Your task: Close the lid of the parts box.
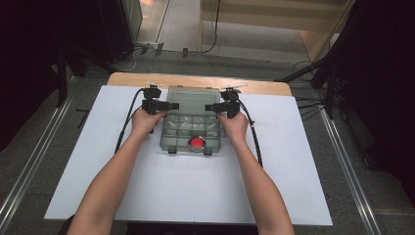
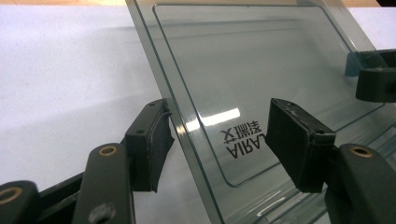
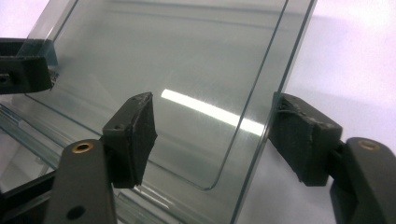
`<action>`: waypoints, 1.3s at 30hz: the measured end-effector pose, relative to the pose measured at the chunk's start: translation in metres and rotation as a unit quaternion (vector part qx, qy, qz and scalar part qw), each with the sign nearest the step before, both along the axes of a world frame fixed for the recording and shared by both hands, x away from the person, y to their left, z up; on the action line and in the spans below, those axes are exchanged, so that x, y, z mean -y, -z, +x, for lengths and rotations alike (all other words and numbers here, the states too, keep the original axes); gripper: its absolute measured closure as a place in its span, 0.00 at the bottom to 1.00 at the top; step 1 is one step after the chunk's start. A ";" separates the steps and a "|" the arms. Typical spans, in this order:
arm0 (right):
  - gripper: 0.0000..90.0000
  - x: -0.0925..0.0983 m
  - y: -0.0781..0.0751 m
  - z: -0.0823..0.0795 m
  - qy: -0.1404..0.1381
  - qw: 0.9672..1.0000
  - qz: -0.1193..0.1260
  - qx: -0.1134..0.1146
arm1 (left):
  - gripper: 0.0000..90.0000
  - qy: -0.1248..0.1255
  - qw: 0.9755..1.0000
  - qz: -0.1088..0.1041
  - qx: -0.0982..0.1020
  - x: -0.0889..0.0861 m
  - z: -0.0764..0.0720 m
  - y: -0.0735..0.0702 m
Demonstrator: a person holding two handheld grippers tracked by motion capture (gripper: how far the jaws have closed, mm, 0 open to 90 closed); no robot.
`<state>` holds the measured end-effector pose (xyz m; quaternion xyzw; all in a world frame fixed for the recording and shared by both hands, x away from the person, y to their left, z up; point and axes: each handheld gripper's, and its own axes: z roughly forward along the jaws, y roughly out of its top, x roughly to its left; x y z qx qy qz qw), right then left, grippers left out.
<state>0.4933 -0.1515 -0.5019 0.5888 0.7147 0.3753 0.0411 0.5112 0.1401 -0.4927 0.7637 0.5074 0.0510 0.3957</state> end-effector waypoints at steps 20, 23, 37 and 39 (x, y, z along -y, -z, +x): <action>0.48 0.004 -0.010 -0.001 0.006 0.999 0.007 0.041 | 0.55 0.002 1.000 -0.001 0.025 -0.003 -0.003 -0.009; 0.49 0.006 -0.013 -0.001 0.003 0.999 0.012 0.045 | 0.54 0.000 1.000 -0.011 0.021 -0.004 -0.003 -0.011; 0.49 0.009 -0.031 -0.010 -0.018 0.998 0.008 0.067 | 0.55 0.017 0.999 -0.018 0.046 -0.007 -0.009 -0.024; 0.49 0.009 -0.033 -0.011 -0.021 0.997 0.006 0.068 | 0.55 0.018 0.998 -0.023 0.049 -0.007 -0.010 -0.025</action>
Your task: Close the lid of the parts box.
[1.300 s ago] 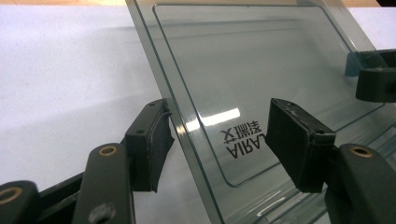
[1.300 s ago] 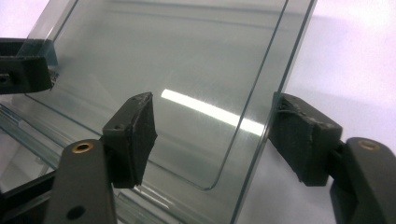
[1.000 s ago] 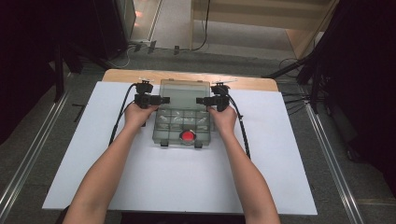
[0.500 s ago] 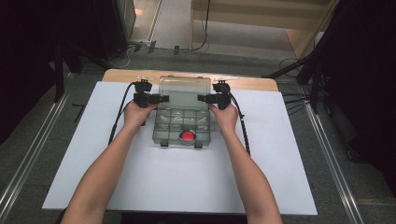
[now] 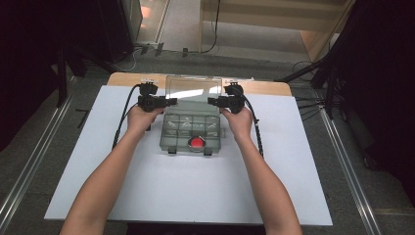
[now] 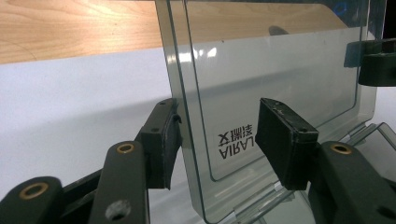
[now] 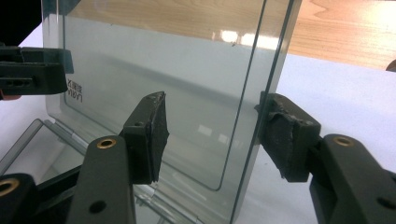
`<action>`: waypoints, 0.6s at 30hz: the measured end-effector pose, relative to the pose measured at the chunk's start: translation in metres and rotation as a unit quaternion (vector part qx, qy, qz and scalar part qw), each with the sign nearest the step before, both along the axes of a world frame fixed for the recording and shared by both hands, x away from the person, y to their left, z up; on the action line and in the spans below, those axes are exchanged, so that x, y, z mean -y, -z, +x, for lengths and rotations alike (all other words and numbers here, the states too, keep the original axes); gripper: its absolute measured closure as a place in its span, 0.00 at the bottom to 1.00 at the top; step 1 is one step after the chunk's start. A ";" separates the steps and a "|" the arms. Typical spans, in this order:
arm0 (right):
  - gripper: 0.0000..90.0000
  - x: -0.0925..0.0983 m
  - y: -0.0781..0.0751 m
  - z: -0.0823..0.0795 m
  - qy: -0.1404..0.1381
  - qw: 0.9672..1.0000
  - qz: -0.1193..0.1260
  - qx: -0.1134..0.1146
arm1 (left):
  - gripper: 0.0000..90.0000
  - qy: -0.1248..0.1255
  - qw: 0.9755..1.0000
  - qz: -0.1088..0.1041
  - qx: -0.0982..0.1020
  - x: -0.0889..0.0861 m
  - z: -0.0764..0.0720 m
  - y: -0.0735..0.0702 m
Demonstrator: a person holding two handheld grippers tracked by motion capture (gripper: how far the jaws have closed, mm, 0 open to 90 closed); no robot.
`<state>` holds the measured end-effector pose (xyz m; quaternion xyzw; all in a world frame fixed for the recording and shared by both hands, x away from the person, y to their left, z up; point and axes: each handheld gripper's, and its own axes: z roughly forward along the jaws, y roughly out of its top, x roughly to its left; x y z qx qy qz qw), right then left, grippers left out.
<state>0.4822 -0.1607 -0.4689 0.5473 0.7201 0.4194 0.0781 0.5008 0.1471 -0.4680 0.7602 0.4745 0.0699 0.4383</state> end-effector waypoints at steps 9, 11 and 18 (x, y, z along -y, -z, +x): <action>0.50 0.003 -0.007 -0.005 -0.010 1.000 0.008 0.004 | 0.55 0.007 1.000 -0.010 0.006 -0.003 -0.005 -0.004; 0.50 0.003 -0.009 -0.006 -0.012 1.000 0.009 0.005 | 0.55 0.009 1.000 -0.009 0.009 -0.004 -0.006 -0.006; 0.50 0.002 -0.013 -0.007 -0.016 1.000 0.009 0.013 | 0.55 0.012 1.000 -0.015 0.017 -0.007 -0.010 -0.006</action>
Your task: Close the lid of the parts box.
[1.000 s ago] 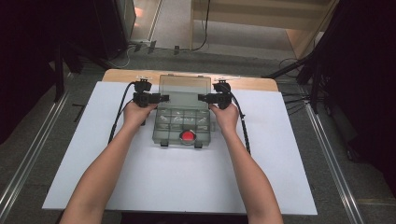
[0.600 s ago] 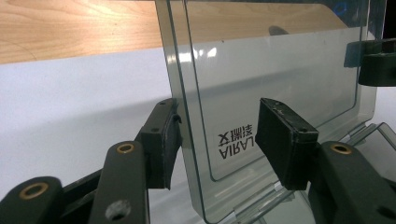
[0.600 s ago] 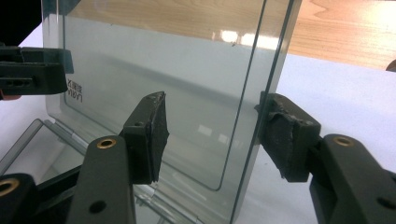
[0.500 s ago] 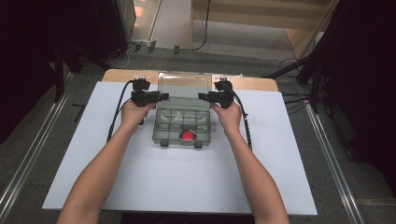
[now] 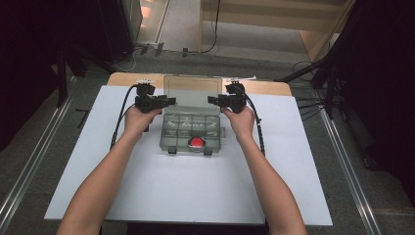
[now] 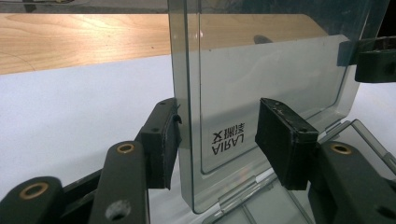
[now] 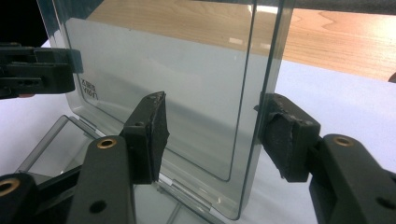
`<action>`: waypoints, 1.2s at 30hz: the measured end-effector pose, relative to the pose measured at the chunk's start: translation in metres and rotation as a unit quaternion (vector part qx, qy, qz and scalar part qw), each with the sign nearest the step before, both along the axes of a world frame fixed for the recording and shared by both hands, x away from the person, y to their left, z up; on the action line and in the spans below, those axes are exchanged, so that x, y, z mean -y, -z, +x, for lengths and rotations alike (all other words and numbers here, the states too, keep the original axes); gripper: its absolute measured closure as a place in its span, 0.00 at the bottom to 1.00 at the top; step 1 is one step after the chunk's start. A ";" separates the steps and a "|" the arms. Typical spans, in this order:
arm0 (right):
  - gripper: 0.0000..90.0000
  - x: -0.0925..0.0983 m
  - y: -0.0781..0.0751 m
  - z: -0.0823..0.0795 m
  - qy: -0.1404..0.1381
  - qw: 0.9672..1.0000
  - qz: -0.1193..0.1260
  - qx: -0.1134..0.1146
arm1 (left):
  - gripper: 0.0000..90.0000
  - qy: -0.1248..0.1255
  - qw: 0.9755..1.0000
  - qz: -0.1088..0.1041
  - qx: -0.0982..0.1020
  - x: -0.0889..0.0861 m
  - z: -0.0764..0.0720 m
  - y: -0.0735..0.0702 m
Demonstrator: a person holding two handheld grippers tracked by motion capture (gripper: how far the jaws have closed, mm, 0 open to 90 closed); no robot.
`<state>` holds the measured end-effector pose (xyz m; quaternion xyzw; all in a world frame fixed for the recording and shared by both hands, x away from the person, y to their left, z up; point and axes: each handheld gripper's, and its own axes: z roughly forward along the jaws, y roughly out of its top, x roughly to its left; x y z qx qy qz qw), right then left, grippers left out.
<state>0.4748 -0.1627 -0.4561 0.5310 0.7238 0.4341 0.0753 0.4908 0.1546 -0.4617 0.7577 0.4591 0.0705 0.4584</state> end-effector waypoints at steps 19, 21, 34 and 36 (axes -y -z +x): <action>0.50 0.003 -0.007 -0.011 -0.014 1.000 0.008 0.020 | 0.54 0.018 1.000 0.005 0.011 -0.001 -0.008 -0.008; 0.51 0.004 -0.007 -0.013 -0.015 1.000 0.010 0.023 | 0.54 0.021 1.000 0.008 0.015 -0.001 -0.010 -0.009; 0.57 0.006 -0.007 -0.025 -0.020 0.999 0.007 0.043 | 0.53 0.029 1.000 0.004 0.011 -0.002 -0.015 -0.010; 0.57 0.007 -0.007 -0.026 -0.019 0.999 0.011 0.044 | 0.51 0.033 0.999 0.005 0.008 -0.003 -0.015 -0.011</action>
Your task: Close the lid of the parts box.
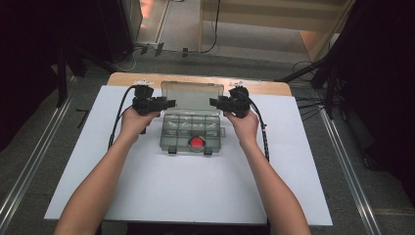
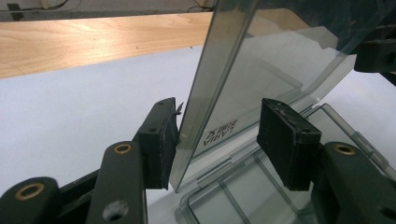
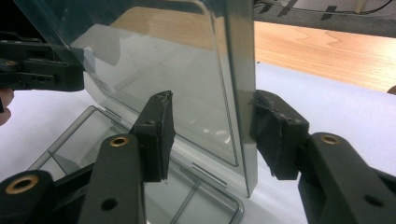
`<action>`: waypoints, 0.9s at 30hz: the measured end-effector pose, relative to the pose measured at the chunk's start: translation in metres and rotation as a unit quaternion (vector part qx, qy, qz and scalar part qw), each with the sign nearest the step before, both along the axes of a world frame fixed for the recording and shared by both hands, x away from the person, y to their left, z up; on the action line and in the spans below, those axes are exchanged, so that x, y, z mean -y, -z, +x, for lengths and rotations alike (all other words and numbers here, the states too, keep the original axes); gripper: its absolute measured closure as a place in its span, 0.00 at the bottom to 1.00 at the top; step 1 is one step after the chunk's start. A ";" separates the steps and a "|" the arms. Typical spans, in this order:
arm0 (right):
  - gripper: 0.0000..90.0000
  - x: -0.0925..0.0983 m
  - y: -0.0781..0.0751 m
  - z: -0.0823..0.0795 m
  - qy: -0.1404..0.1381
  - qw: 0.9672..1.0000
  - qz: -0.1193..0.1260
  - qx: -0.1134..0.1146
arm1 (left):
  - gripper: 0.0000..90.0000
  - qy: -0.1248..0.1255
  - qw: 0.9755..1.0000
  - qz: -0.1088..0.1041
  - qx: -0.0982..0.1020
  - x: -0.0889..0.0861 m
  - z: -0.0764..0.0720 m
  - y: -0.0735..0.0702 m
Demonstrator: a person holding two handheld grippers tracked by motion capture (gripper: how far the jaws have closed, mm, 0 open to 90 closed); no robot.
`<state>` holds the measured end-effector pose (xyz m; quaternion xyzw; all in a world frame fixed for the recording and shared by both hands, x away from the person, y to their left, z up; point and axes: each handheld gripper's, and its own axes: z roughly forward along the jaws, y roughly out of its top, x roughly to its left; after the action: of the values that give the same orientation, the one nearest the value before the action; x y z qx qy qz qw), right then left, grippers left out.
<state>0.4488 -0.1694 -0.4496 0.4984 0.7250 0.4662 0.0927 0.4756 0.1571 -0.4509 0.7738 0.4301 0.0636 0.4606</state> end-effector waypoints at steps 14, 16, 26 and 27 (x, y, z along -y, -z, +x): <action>0.59 0.001 0.001 -0.004 -0.003 1.000 0.000 0.003 | 0.44 0.007 1.000 0.013 -0.013 -0.007 -0.004 -0.005; 0.59 0.001 0.001 -0.004 -0.003 1.000 0.001 0.002 | 0.40 0.011 1.000 0.014 -0.015 -0.010 -0.004 -0.005; 0.59 0.001 0.001 -0.005 -0.004 1.000 0.001 0.001 | 0.44 0.010 0.999 0.014 -0.037 -0.031 -0.006 -0.008; 0.59 0.002 0.001 -0.005 -0.005 1.000 0.002 0.001 | 0.46 0.011 0.999 0.011 -0.042 -0.033 -0.007 -0.008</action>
<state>0.4440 -0.1710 -0.4504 0.4945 0.7263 0.4688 0.0905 0.4690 0.1900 -0.4430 0.7856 0.4396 0.0308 0.4343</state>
